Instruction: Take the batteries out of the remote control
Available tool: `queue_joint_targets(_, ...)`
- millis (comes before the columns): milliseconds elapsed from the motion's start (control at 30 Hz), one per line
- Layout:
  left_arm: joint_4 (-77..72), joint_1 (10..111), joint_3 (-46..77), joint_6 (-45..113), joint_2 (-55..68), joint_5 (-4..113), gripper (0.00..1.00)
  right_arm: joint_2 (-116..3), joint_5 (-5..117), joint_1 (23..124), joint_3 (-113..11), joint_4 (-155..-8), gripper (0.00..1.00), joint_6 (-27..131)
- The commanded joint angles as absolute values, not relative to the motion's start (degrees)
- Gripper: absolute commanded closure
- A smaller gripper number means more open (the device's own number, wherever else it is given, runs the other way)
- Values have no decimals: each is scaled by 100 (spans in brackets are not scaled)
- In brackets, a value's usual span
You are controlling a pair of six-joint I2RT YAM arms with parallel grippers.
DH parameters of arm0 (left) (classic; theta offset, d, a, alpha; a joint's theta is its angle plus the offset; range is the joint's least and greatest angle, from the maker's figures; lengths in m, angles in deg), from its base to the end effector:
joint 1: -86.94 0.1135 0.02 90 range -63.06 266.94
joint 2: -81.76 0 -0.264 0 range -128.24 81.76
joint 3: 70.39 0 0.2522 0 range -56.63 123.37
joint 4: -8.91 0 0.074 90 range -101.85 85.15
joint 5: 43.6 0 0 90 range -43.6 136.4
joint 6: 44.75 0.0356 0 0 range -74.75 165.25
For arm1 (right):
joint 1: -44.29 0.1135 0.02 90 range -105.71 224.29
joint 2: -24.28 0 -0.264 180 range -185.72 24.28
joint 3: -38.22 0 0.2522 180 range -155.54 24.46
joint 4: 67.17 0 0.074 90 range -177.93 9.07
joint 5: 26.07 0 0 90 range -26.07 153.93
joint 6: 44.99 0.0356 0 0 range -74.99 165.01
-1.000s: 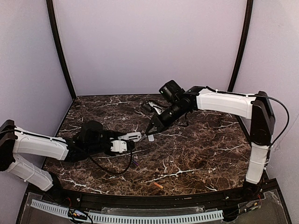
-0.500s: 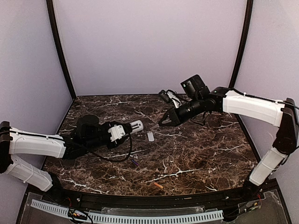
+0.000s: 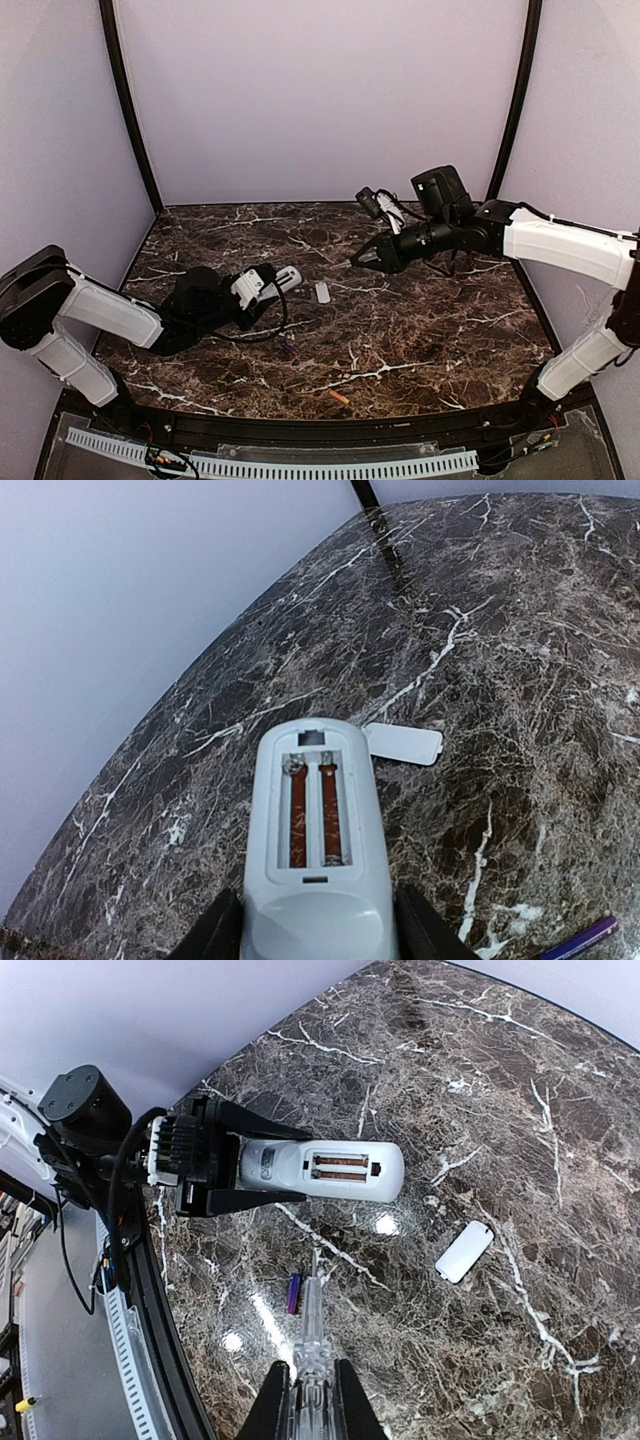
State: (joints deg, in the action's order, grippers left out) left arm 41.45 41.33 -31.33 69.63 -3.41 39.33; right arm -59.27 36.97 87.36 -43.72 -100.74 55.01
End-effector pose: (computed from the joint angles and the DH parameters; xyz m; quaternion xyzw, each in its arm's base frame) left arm 0.1982 -0.1962 0.1692 0.4185 0.6643 -0.0661 0.6158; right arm 0.2292 0.2364 0.3078 -0.3486 0.7970 0.3851 0.3081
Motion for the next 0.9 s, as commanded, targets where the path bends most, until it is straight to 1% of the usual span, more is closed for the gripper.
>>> queue_joint_targets(0,4869,4290,-3296,6345,-548,4249,100,-5574,3716,8694,-4050,-9607,100,5302)
queue_joint_targets(267,5048,4458,-3202,6211,-1240,5001,100,-5285,3712,8701,-3636,-9326,100,5324)
queue_joint_targets(500,5432,4517,-3090,6803,-1945,6015,100,-5212,3720,8699,-3540,-9341,100,5283)
queue_joint_targets(867,5290,4821,-2669,7110,-2370,7210,100,-5073,3726,8701,-3408,-9337,100,5256)
